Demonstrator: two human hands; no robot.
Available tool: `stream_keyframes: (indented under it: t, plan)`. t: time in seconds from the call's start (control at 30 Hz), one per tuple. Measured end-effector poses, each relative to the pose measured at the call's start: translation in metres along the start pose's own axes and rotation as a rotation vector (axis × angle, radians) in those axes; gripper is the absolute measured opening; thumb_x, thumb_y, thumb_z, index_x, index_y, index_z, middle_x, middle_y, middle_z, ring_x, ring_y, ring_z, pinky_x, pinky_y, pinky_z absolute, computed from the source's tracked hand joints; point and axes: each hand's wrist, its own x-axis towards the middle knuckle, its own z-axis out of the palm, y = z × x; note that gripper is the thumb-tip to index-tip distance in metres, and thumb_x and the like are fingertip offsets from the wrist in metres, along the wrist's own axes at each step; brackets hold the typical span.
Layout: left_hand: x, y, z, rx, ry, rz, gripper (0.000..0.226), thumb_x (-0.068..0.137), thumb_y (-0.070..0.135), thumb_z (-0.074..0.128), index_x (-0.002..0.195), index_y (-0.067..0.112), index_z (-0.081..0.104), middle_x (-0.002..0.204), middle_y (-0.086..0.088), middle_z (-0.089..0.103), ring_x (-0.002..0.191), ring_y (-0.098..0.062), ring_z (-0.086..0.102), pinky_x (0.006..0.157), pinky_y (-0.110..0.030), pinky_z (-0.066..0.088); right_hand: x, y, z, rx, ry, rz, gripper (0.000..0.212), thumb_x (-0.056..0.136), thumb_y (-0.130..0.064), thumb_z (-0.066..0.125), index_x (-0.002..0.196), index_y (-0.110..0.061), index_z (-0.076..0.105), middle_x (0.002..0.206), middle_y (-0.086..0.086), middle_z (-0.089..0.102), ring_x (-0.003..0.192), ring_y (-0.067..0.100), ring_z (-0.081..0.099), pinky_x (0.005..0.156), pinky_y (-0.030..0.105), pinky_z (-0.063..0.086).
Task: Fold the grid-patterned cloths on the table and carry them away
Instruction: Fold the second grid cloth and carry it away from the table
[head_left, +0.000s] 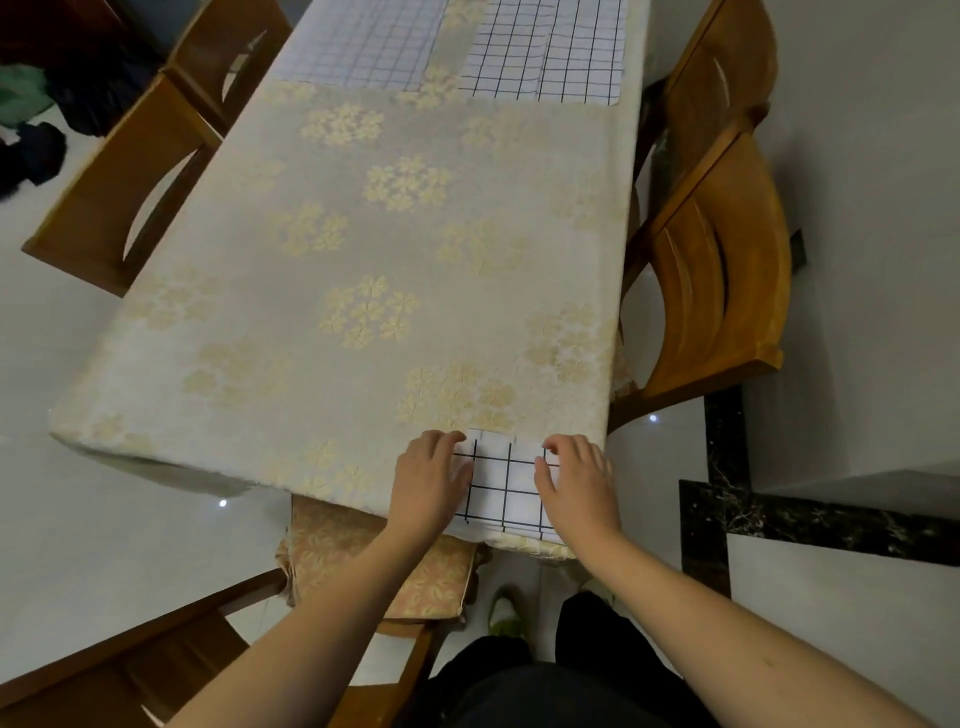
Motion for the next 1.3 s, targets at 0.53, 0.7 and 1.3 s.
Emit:
stream_keyframes:
  t: [0.53, 0.7, 1.3]
  plan:
    - [-0.004, -0.001, 0.028, 0.218, -0.271, 0.46, 0.058, 0.103, 0.044, 0.027, 0.154, 0.017, 0.02, 0.162, -0.002, 0.013, 0.15, -0.018, 0.007, 0.121, -0.044, 0.01, -0.02, 0.012, 0.05, -0.371, -0.245, -0.071, 0.064, 0.094, -0.043, 0.03, 0.148, -0.011, 0.033, 0.156, 0.007, 0.03, 0.144, 0.021, 0.026, 0.116, 0.037, 0.011]
    - [-0.011, -0.003, 0.033, 0.194, -0.315, 0.465, 0.06, 0.103, 0.043, 0.026, 0.155, 0.015, 0.016, 0.162, -0.004, 0.01, 0.15, -0.018, 0.006, 0.12, -0.041, 0.015, -0.023, 0.018, 0.054, -0.396, -0.246, -0.076, 0.066, 0.095, -0.046, 0.031, 0.151, -0.011, 0.023, 0.159, 0.007, 0.019, 0.147, 0.02, 0.015, 0.117, 0.04, 0.01]
    - [-0.016, -0.005, 0.025, 0.283, -0.395, 0.409, 0.083, 0.094, 0.068, 0.024, 0.155, 0.015, 0.006, 0.162, -0.013, -0.002, 0.149, -0.026, -0.006, 0.121, -0.038, 0.001, -0.011, 0.027, 0.043, -0.455, -0.319, -0.159, 0.07, 0.095, -0.053, 0.028, 0.154, -0.016, 0.015, 0.161, 0.006, 0.01, 0.148, 0.02, 0.007, 0.117, 0.042, 0.01]
